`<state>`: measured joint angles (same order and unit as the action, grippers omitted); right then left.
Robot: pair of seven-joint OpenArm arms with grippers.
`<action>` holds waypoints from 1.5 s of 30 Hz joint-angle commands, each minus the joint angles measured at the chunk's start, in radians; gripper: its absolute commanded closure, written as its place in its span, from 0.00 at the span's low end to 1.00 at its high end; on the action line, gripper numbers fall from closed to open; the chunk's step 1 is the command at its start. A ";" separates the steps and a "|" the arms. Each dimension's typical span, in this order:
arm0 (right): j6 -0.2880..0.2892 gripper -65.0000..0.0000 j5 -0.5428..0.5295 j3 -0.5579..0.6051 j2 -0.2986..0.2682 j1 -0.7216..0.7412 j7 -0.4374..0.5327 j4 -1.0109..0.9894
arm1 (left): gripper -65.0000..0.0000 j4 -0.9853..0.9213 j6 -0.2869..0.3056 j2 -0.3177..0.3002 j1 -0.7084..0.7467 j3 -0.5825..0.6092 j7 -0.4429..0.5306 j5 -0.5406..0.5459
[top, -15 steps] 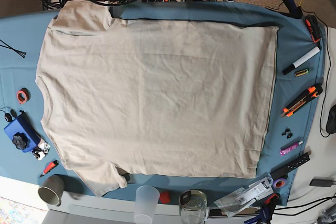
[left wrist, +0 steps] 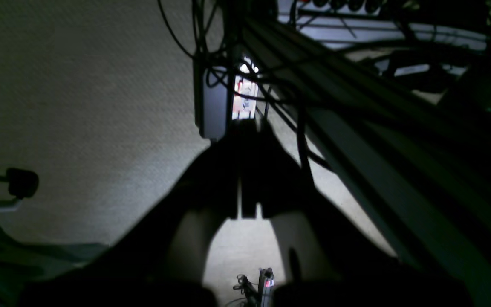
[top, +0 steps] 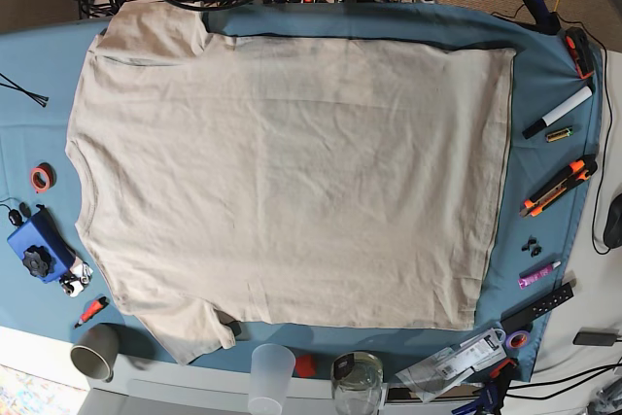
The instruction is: Fold the T-shirt properly
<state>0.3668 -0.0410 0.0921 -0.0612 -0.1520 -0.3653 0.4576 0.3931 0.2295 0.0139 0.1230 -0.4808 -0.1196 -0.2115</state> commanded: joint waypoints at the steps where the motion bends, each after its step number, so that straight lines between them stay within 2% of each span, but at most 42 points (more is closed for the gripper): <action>1: 0.010 1.00 0.000 0.000 -0.008 -0.006 -0.004 0.007 | 1.00 0.010 0.007 0.000 0.013 0.001 -0.003 0.006; 4: 0.010 1.00 -0.004 0.000 -0.027 -0.018 -0.005 0.007 | 1.00 0.042 0.007 -0.001 0.044 0.001 -0.003 0.016; 7: 0.011 1.00 -0.005 0.000 -0.051 -0.040 -0.005 0.012 | 1.00 0.090 0.014 -0.012 0.093 0.001 -0.005 0.081; 13: 0.011 1.00 -0.069 0.000 -0.129 -0.140 -0.016 0.132 | 1.00 0.195 0.177 -0.065 0.189 0.001 -0.004 0.159; 17: 0.011 1.00 -0.106 0.000 -0.187 -0.233 -0.058 0.267 | 1.00 0.271 0.240 -0.102 0.260 0.001 -0.024 0.214; 21: 0.010 1.00 -0.121 -0.001 -0.246 -0.345 -0.062 0.411 | 1.00 0.352 0.243 -0.135 0.341 0.001 -0.049 0.290; 28: 0.010 1.00 -0.124 -0.002 -0.317 -0.558 -0.062 0.696 | 1.00 0.568 0.243 -0.158 0.532 0.000 -0.050 0.295; 33: 0.010 1.00 -0.124 -0.045 -0.324 -0.698 -0.109 0.930 | 1.00 0.779 0.243 -0.158 0.685 0.000 -0.074 0.300; 37: 0.010 1.00 -0.141 -0.139 -0.324 -0.797 -0.146 1.126 | 1.00 0.955 0.240 -0.158 0.795 0.000 -0.113 0.371; 41: 0.010 1.00 -0.270 -0.275 -0.323 -0.871 -0.266 1.308 | 1.00 1.119 0.240 -0.158 0.885 0.000 -0.127 0.373; 45: 0.010 1.00 -0.404 -0.433 -0.323 -0.910 -0.430 1.455 | 1.00 1.261 0.240 -0.158 0.952 0.000 -0.158 0.373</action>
<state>0.3740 -0.4454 -0.3351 -0.3759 -1.0489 -0.8097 1.9003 1.6459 0.4648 -0.1383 1.0550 -0.4767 -0.2890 0.1574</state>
